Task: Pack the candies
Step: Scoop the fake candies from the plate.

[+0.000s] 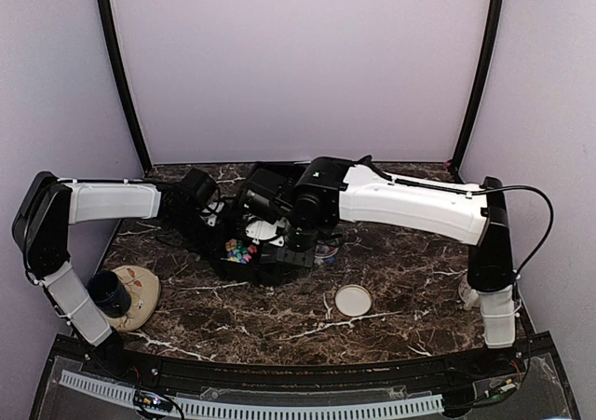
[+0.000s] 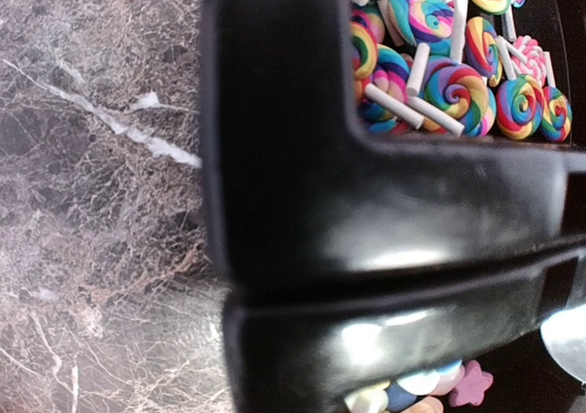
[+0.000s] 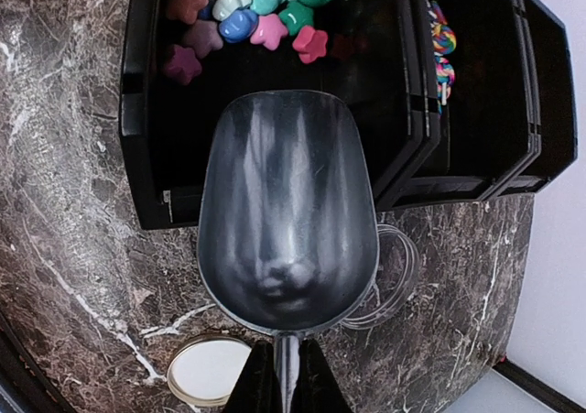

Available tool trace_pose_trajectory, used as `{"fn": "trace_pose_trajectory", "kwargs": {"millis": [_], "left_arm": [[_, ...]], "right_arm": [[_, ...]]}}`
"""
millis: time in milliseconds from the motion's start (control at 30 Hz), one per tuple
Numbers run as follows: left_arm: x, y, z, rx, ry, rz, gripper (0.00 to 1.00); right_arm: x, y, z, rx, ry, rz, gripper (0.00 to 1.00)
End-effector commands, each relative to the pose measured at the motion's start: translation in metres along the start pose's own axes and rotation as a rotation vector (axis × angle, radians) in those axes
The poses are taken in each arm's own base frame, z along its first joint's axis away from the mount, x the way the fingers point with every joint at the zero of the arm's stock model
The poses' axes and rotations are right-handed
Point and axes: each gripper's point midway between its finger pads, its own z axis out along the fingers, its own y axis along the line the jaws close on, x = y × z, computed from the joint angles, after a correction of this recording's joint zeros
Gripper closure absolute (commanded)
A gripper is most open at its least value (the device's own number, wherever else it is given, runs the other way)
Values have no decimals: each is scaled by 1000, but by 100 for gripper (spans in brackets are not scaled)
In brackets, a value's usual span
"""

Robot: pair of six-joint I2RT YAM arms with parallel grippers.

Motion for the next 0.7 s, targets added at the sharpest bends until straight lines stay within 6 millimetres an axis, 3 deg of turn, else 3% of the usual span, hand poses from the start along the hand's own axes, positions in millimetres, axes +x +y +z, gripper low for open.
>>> {"fn": "trace_pose_trajectory", "kwargs": {"millis": [0,300,667], "left_arm": [[-56,-23,-31,38,-210,76,100],[-53,-24,-27,-30,-198,110,100],[-51,-38,-25,30,-193,125,100]], "right_arm": [[-3,2,-2,-3,12,-26,100],[-3,20,42,-23,98,-67,100],[-35,56,83,-130,47,-134,100]]}}
